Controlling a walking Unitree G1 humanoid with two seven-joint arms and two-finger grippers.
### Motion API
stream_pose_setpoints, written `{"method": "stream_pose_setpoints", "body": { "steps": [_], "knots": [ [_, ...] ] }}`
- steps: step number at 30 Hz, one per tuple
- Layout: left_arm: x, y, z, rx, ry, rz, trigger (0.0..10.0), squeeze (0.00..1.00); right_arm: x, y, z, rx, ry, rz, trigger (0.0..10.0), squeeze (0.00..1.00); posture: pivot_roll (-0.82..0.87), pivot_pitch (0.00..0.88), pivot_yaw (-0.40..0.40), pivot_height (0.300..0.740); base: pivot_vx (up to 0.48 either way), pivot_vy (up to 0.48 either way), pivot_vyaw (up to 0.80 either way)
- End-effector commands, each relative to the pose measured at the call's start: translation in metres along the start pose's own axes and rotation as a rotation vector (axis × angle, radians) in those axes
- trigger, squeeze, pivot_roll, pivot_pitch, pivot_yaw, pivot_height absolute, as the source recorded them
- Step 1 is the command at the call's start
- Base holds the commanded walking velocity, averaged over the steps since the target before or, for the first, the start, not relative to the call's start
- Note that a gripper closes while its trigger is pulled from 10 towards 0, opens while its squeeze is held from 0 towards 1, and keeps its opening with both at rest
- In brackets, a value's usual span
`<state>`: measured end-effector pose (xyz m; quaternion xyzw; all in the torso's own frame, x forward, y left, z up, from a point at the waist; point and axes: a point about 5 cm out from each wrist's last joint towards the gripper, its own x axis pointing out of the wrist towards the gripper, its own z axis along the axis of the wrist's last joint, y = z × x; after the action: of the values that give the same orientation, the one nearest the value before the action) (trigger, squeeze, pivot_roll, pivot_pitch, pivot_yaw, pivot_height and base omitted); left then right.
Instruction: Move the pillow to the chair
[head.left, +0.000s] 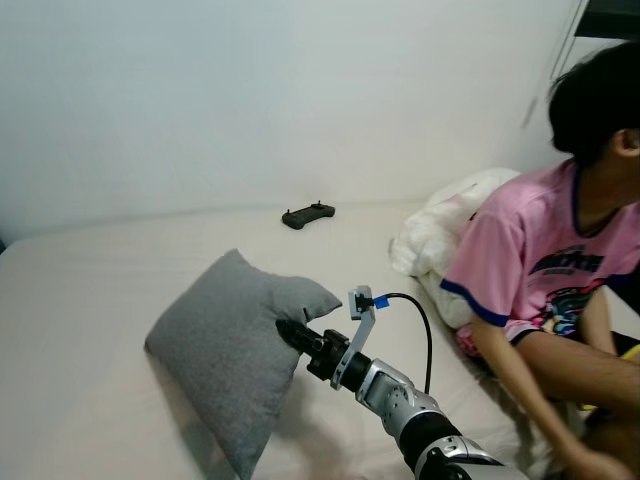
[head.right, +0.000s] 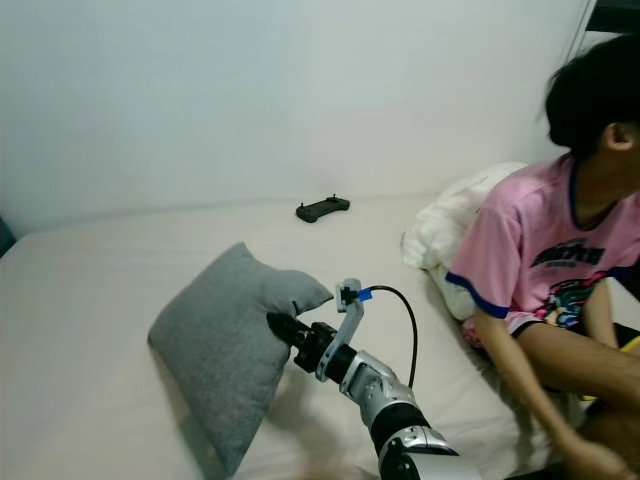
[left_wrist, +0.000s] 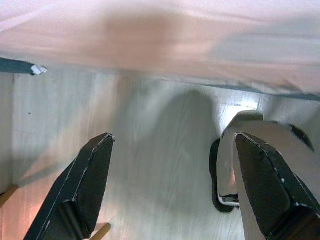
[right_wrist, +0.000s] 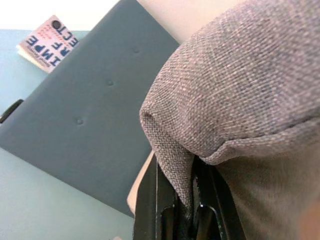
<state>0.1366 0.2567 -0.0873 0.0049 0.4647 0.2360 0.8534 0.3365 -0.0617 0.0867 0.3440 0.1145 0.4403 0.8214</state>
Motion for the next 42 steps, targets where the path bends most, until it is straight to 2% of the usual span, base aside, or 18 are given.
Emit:
{"method": "stream_pose_setpoints", "body": {
  "steps": [1, 13, 17, 18, 19, 22, 23, 25, 26, 27, 30, 32, 34, 35, 37, 38, 40, 42],
  "knots": [
    [-0.002, 0.006, -0.012, 0.013, 0.037, 0.012, 10.0, 0.0, 0.002, 0.002, 0.003, -0.019, -0.018, 0.025, 0.0, 0.0, 0.09, 0.019, -0.072, 0.669, 0.0, 0.0, 0.0],
    [-0.004, 0.004, -0.018, 0.023, 0.056, 0.008, 10.0, 0.0, 0.001, 0.001, 0.002, -0.021, -0.009, 0.013, 0.0, 0.0, 0.1, 0.016, -0.08, 0.712, 0.0, 0.0, 0.0],
    [-0.004, 0.002, -0.02, 0.03, 0.059, 0.002, 10.0, 0.0, 0.0, -0.001, -0.013, -0.055, 0.064, -0.04, 0.0, 0.0, 0.1, 0.013, -0.082, 0.726, 0.0, 0.0, 0.0],
    [-0.004, 0.001, -0.02, 0.035, 0.061, -0.001, 10.0, 0.0, -0.002, -0.002, -0.022, -0.079, 0.11, -0.057, 4.6, 0.0, 0.1, 0.014, -0.083, 0.731, 0.0, 0.0, 0.0],
    [-0.005, 0.0, -0.021, 0.038, 0.063, -0.004, 10.0, 0.0, -0.004, -0.003, -0.031, -0.108, 0.152, -0.077, 10.0, 0.0, 0.1, 0.013, -0.084, 0.731, 0.0, 0.0, 0.0],
    [-0.005, -0.001, -0.022, 0.04, 0.065, -0.006, 10.0, 0.0, -0.006, -0.004, -0.039, -0.138, 0.192, -0.098, 10.0, 0.0, 0.1, 0.013, -0.084, 0.731, 0.0, 0.0, 0.0],
    [-0.006, -0.003, -0.024, 0.051, 0.071, -0.014, 10.0, 0.0, -0.017, -0.011, -0.054, -0.123, 0.237, -0.18, 10.0, 0.0, 0.09, 0.013, -0.084, 0.731, 0.0, 0.0, 0.0],
    [-0.006, -0.003, -0.024, 0.051, 0.071, -0.014, 10.0, 0.0, -0.017, -0.011, -0.054, -0.123, 0.237, -0.18, 10.0, 0.0, 0.09, 0.013, -0.084, 0.731, 0.0, 0.0, 0.0],
    [-0.007, -0.005, -0.027, 0.059, 0.079, -0.023, 10.0, 0.0, -0.039, -0.024, -0.077, -0.128, 0.346, -0.336, 10.0, 0.0, 0.09, 0.014, -0.083, 0.731, 0.0, 0.0, 0.0],
    [-0.007, -0.005, -0.029, 0.063, 0.083, -0.025, 10.0, 0.0, -0.049, -0.028, -0.086, -0.128, 0.389, -0.395, 10.0, 0.0, 0.09, 0.016, -0.083, 0.731, 0.0, 0.0, 0.0],
    [-0.007, -0.006, -0.03, 0.066, 0.086, -0.028, 10.0, 0.0, -0.059, -0.032, -0.093, -0.123, 0.42, -0.439, 10.0, 0.0, 0.09, 0.016, -0.083, 0.731, 0.0, 0.0, 0.0],
    [-0.007, -0.006, -0.03, 0.064, 0.089, -0.028, 10.0, 0.0, -0.09, -0.043, -0.108, -0.074, 0.447, -0.598, 10.0, 0.0, 0.1, 0.02, -0.09, 0.731, 0.0, 0.0, 0.0],
    [-0.008, -0.005, -0.031, 0.063, 0.091, -0.028, 10.0, 0.0, -0.113, -0.048, -0.121, -0.035, 0.481, -0.689, 10.0, 0.0, 0.09, 0.017, -0.089, 0.731, 0.0, 0.0, 0.0],
    [-0.008, -0.005, -0.031, 0.063, 0.091, -0.028, 10.0, 0.0, -0.113, -0.048, -0.121, -0.035, 0.481, -0.689, 10.0, 0.0, 0.09, 0.017, -0.089, 0.731, 0.0, 0.0, 0.0],
    [-0.008, -0.006, -0.032, 0.071, 0.096, -0.031, 10.0, 0.0, -0.133, -0.05, -0.132, 0.017, 0.508, -0.766, 10.0, 0.0, 0.09, 0.011, -0.091, 0.731, 0.0, 0.0, 0.0],
    [-0.008, -0.006, -0.032, 0.071, 0.096, -0.031, 10.0, 0.0, -0.133, -0.05, -0.132, 0.017, 0.508, -0.766, 10.0, 0.0, 0.09, 0.011, -0.091, 0.731, 0.0, 0.0, 0.0],
    [-0.008, -0.007, -0.031, 0.072, 0.097, -0.034, 10.0, 0.0, -0.159, -0.053, -0.143, 0.036, 0.566, -0.893, 10.0, 0.0, 0.1, 0.004, -0.093, 0.731, 0.0, 0.0, -0.64],
    [-0.008, -0.007, -0.031, 0.072, 0.097, -0.034, 10.0, 0.0, -0.159, -0.053, -0.143, 0.036, 0.566, -0.893, 10.0, 0.0, 0.1, 0.004, -0.093, 0.731, 0.0, 0.0, -0.71]
  ]
}}
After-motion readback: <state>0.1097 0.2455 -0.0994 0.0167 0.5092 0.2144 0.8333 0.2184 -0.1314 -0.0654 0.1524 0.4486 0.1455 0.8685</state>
